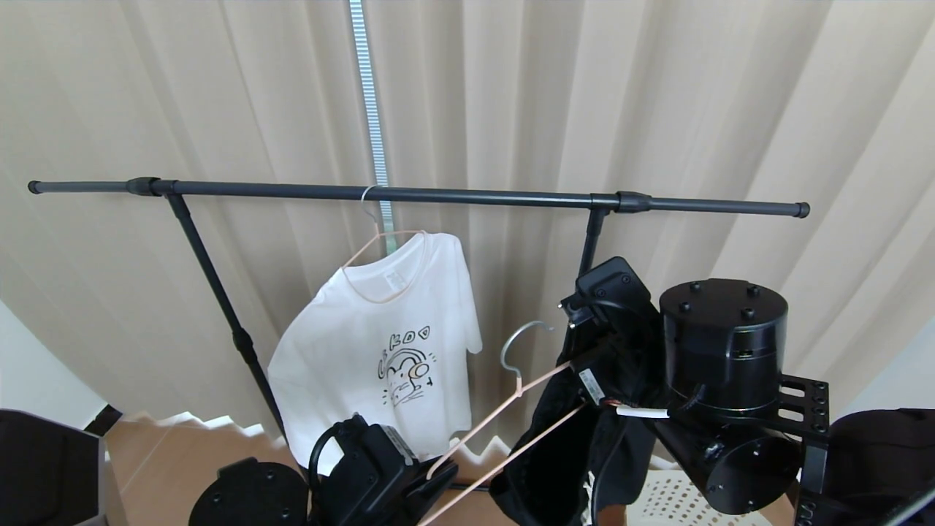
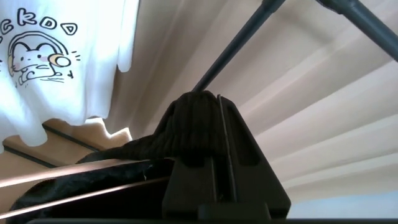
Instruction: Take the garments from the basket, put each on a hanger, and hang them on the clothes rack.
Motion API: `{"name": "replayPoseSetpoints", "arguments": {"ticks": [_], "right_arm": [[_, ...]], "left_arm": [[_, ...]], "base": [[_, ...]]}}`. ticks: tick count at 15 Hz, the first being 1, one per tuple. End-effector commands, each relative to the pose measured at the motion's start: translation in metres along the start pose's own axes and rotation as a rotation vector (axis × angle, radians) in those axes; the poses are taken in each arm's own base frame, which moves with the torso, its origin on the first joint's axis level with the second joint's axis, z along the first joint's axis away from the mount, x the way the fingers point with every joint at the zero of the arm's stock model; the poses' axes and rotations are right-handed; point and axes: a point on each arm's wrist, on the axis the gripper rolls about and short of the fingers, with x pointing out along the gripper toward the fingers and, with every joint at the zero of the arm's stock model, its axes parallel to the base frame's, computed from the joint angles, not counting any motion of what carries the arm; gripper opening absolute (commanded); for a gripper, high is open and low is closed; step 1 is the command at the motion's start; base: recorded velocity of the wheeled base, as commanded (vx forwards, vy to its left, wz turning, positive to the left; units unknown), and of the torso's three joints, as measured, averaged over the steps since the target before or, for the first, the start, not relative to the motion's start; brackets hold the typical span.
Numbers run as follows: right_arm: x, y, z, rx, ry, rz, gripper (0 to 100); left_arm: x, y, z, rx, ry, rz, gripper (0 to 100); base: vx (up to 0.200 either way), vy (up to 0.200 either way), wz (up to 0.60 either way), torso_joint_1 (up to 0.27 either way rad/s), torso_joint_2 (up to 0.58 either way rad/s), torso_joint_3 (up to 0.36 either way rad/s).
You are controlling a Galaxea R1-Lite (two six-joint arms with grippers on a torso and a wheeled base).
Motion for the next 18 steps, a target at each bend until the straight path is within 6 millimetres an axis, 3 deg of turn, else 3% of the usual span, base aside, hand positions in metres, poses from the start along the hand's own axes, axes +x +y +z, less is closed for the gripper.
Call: {"name": "replayPoseSetpoints", "arguments": {"ticks": [1,18], "right_arm": [[0.000,0.004,0.000,-0.001,-0.001,0.008,0],[-0.049,0.025,0.015,0.073,-0.106,0.136,0]], "left_arm": [[0.001,0.000,0.001,-0.002,-0.008,0.002,0],[0.003,0.002,0.002,-0.017,-0.011,0.009,0]], "base": [[0.000,0.000,0.00,0.000,0.00,0.000],[0.000,0.000,0.00,0.000,0.00,0.000]]}}
